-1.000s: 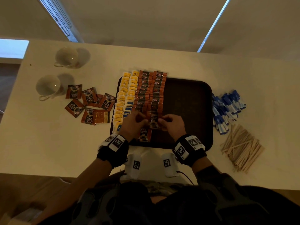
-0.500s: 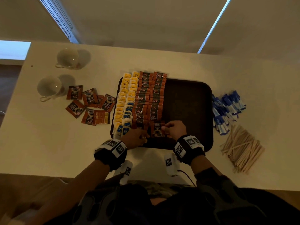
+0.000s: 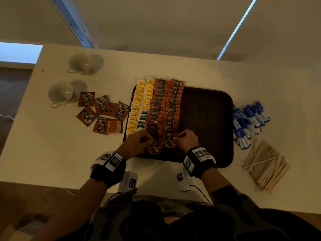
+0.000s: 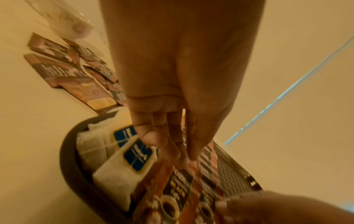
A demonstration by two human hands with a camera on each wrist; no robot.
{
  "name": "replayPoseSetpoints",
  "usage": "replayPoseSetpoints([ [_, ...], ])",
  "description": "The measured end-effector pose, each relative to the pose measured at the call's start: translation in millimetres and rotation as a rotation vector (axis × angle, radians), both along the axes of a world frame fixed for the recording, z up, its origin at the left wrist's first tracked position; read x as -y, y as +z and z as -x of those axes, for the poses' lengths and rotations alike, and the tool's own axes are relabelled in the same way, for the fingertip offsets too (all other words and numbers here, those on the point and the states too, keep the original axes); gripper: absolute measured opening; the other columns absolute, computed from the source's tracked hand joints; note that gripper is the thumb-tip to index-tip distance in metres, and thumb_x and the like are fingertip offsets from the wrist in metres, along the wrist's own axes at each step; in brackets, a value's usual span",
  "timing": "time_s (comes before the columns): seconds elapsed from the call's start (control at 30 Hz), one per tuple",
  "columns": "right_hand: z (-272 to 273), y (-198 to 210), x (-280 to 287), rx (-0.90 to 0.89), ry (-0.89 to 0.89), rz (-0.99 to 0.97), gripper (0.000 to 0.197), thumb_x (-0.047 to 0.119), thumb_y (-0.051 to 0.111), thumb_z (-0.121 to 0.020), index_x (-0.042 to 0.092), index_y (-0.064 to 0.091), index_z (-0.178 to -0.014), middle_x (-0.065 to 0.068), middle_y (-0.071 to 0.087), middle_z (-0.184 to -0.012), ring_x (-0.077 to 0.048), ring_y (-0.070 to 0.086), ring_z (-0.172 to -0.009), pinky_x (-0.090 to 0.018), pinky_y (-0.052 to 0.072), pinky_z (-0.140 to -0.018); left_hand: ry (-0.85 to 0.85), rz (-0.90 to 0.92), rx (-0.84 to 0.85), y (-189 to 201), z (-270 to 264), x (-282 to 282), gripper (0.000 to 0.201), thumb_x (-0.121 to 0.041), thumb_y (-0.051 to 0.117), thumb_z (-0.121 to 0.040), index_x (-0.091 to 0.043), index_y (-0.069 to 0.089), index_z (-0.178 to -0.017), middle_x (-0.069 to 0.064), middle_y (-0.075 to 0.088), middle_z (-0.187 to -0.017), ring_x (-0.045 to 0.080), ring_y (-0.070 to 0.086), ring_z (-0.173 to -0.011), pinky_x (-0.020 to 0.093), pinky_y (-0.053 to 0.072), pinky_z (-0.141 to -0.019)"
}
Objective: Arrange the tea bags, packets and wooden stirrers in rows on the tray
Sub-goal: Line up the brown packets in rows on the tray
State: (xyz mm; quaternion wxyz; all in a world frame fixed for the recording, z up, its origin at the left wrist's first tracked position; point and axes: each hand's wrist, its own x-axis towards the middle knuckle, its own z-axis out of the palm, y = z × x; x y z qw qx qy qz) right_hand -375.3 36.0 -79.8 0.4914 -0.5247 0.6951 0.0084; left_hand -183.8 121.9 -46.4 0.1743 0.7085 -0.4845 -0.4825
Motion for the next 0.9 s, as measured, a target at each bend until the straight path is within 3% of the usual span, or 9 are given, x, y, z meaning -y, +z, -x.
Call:
replayPoseSetpoints([
  [0.1, 0, 1, -2, 0.0, 0.006, -0.006, 0.036, 0.025, 0.073, -0.08, 0.014, 0.051, -0.107, -0.005, 0.061, -0.103, -0.019, 0.061, -0.092, -0.031, 0.051, -0.076, 0.133, 0.047, 0.025, 5, -23, 1, 0.009, -0.009, 0.057, -0.09, -0.008, 0.063, -0.097, -0.001, 0.059, -0.088, 0.014, 0.057, -0.08, 0.022, 0.045, -0.068],
  [0.2, -4, 1, -6, -0.027, 0.06, 0.034, 0.048, 0.026, 0.077, -0.076, 0.013, 0.046, -0.11, -0.007, 0.061, -0.106, -0.022, 0.061, -0.094, -0.035, 0.052, -0.078, 0.365, 0.119, 0.17, 2, -53, 1, 0.006, -0.006, 0.058, -0.088, -0.009, 0.062, -0.091, 0.005, 0.062, -0.083, 0.018, 0.058, -0.076, 0.026, 0.044, -0.066],
  [0.3, -10, 1, -7, -0.068, 0.097, 0.062, 0.048, 0.024, 0.076, -0.077, 0.009, 0.046, -0.112, -0.01, 0.061, -0.11, -0.025, 0.061, -0.098, -0.035, 0.05, -0.079, 0.676, 0.124, 0.336, -4, -82, -3, 0.015, -0.01, 0.058, -0.087, -0.005, 0.06, -0.101, 0.008, 0.061, -0.097, 0.02, 0.056, -0.087, 0.025, 0.04, -0.071],
  [0.4, -15, 2, -3, -0.085, 0.097, 0.087, 0.047, 0.023, 0.075, -0.079, 0.008, 0.047, -0.113, -0.013, 0.06, -0.112, -0.027, 0.06, -0.1, -0.035, 0.049, -0.08, 0.839, -0.04, 0.375, -15, -107, -7, 0.051, -0.024, 0.065, -0.086, -0.004, 0.044, -0.128, 0.02, 0.048, -0.125, 0.037, 0.048, -0.115, 0.042, 0.042, -0.094],
  [0.5, -19, 2, 1, -0.086, 0.093, 0.092, 0.046, 0.021, 0.075, -0.079, 0.006, 0.047, -0.113, -0.014, 0.06, -0.113, -0.029, 0.06, -0.1, -0.036, 0.049, -0.079, 0.805, -0.233, 0.413, -21, -115, -4, 0.089, -0.039, 0.069, -0.081, -0.004, 0.017, -0.145, 0.023, 0.034, -0.136, 0.04, 0.033, -0.127, 0.046, 0.031, -0.105],
  [0.6, -17, 3, 1, -0.065, 0.073, 0.085, 0.05, 0.022, 0.077, -0.077, 0.006, 0.047, -0.114, -0.015, 0.061, -0.111, -0.026, 0.06, -0.097, -0.035, 0.049, -0.077, 0.763, -0.307, 0.485, -27, -108, 1, 0.099, -0.047, 0.07, -0.077, 0.001, 0.014, -0.143, 0.024, 0.03, -0.139, 0.039, 0.03, -0.128, 0.045, 0.025, -0.107],
  [0.73, -10, 13, -6, -0.02, 0.022, 0.118, 0.06, 0.027, 0.078, -0.075, 0.007, 0.045, -0.12, -0.016, 0.057, -0.115, -0.025, 0.057, -0.097, -0.033, 0.047, -0.077, 0.795, -0.365, 0.505, -33, -95, 5, 0.098, -0.046, 0.073, -0.075, -0.002, 0.017, -0.142, 0.019, 0.031, -0.141, 0.036, 0.029, -0.129, 0.049, 0.028, -0.104],
  [0.8, -13, 21, -9, 0.013, 0.01, 0.166, 0.056, 0.024, 0.076, -0.077, 0.007, 0.046, -0.12, -0.015, 0.057, -0.115, -0.02, 0.055, -0.092, -0.03, 0.044, -0.074, 0.784, -0.402, 0.462, -34, -97, 4, 0.092, -0.043, 0.07, -0.078, -0.003, 0.018, -0.143, 0.017, 0.034, -0.142, 0.035, 0.029, -0.13, 0.05, 0.028, -0.104],
  [0.9, -29, 33, -12, 0.105, 0.016, 0.245, 0.034, 0.017, 0.07, -0.084, 0.009, 0.05, -0.111, -0.011, 0.059, -0.107, -0.009, 0.053, -0.078, -0.012, 0.043, -0.059, 0.667, -0.435, 0.394, -35, -110, -4, 0.058, -0.041, 0.056, -0.089, -0.008, 0.041, -0.134, 0.015, 0.042, -0.137, 0.036, 0.033, -0.127, 0.049, 0.031, -0.105],
])
